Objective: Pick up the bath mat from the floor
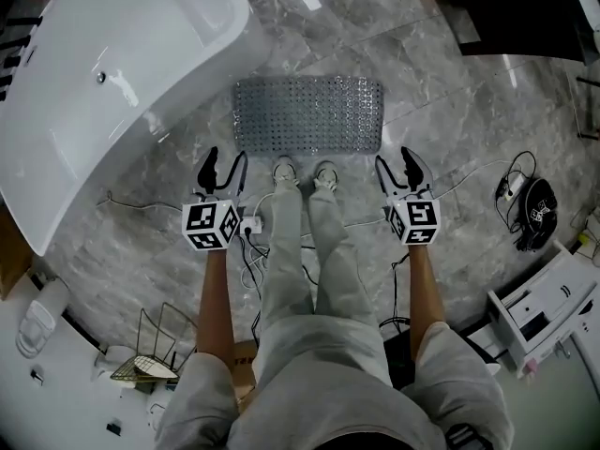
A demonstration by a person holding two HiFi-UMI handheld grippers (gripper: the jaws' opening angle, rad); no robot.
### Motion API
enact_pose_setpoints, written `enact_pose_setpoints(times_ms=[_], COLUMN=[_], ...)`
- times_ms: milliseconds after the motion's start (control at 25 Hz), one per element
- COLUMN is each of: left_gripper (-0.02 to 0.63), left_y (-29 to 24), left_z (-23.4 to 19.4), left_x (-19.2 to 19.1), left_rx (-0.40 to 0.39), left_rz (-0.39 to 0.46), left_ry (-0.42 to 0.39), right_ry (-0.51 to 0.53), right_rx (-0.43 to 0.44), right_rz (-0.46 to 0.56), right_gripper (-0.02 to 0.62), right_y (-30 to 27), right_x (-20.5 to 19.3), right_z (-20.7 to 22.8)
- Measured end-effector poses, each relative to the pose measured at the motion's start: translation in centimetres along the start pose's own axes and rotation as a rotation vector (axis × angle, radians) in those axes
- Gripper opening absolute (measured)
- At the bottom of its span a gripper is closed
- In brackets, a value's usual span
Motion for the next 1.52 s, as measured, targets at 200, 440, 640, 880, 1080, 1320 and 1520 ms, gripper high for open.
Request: enact_pose_setpoints(times_ms=[200,440,640,880,1080,1320,1520], left_gripper=[0.247,0.249,0.247,0.249,0.256,0.288,0.302], left_y=[-1.1,-3.1,-4.6,-6.0,-7.6,-10.1,-12.6], left_z=[-1.3,-3.5,-6.2,-8.3,-10.0,-12.7,-14.4], left_x=[-1.9,-4.4,-6.6,-9.1,-11.5,-14.8,-17.0], left_rx=[-0.002,0.019,0.045,0.057,0.042,0.037,0.03], left_rz=[-0.013,-0.003,-0.003,-0.017,-0.056,-0.08,-0.102], left_ry=[-0.009,0.009,0.025,0.025,0.008,0.048,0.039], right_ry=[-0.01,0.003,0.014,0.0,-0.008,-0.012,-0.007], right_rx=[0.011,0.023,0.027,0.022,0.015,0.01,0.027], right_rz=[-0.004,-0.006,-0.021,-0.041,-0.054,-0.078,-0.079], right_gripper=[0.238,0.238,0.238,0.238,0.238,0.238,0.238], right_y=[-1.2,-3.0,-4.3,-5.8,-7.4,-9.2,-11.0], right_x=[-1.9,-4.1,-6.4,-9.2,-11.1,-13.8,-15.5], right_z=[-0.4,-0.8,-1.1,-0.8,-0.7,-0.7,-1.3])
Point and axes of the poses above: the fingertips, and each gripper's own axes: y backward along the fingers, z to its right, x out of its top, the point moved 7 cm from there along y, backward along the fingers, and after that the axes turned 13 degrees about -x, right-handed, at the moved point
